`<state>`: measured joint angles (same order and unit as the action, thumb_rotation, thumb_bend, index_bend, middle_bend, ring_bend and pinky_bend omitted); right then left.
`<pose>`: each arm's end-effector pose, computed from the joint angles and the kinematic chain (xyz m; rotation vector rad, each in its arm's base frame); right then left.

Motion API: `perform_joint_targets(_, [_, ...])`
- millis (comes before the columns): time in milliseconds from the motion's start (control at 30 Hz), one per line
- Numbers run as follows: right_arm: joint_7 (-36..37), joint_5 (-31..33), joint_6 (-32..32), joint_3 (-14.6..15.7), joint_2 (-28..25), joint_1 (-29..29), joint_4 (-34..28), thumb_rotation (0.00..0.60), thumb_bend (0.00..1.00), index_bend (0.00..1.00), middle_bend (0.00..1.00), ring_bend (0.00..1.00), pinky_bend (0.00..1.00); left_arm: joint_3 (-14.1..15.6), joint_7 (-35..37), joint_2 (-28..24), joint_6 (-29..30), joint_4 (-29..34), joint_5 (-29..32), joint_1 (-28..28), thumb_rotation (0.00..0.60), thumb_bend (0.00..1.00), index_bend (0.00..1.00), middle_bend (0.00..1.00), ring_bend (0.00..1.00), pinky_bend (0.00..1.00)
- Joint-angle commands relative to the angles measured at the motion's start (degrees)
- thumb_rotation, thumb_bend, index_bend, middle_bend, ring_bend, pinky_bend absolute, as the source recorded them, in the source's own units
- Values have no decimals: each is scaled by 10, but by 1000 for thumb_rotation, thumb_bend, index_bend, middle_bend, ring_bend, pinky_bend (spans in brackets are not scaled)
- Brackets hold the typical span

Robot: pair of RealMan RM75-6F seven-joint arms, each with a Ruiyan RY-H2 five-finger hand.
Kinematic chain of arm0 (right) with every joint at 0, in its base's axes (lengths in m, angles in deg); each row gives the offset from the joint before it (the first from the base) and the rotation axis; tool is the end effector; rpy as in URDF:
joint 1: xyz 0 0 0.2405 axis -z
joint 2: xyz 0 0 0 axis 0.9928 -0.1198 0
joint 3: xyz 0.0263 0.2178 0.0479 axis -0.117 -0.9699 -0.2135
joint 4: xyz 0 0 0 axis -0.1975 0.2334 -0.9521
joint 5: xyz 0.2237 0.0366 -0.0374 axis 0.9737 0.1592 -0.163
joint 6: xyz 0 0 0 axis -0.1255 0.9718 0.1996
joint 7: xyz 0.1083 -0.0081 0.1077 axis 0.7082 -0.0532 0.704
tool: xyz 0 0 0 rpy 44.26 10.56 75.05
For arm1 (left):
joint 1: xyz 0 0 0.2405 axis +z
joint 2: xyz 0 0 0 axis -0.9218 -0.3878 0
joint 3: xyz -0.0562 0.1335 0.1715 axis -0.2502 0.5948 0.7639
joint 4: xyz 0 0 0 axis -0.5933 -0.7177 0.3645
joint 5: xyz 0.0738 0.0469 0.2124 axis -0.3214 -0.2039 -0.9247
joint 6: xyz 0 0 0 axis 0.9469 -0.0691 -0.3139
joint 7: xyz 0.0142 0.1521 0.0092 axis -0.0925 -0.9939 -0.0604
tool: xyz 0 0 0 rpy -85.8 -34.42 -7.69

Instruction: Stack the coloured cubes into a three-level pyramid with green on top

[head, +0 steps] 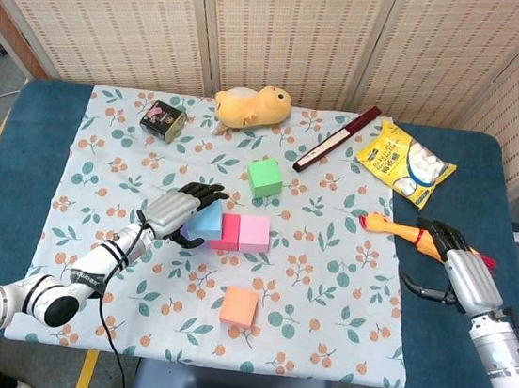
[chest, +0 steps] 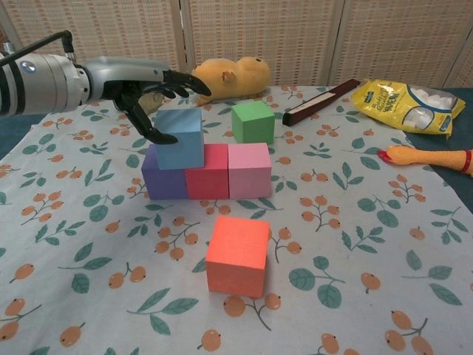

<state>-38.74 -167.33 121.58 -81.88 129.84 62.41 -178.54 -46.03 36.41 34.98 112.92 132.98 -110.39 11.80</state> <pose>-0.2388 -0.2634 0.1352 1.5095 -1.2482 1.0791 -0.0679 0.3668 -0.0050 -2.0234 -1.1858 -0.9949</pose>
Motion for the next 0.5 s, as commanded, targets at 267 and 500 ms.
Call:
perform_joint_targets(267, [4, -1, -5, -2, 2, 3, 5, 300, 222, 0, 121, 0, 62, 6, -48, 21, 23, -15, 28, -10, 600, 308, 150, 0, 24, 105])
perform_joint_targets(500, [8, -2, -7, -3, 2, 4, 8, 303, 223, 0, 121, 0, 61, 9, -74, 31, 36, -17, 53, -12, 600, 304, 167, 21, 73, 131])
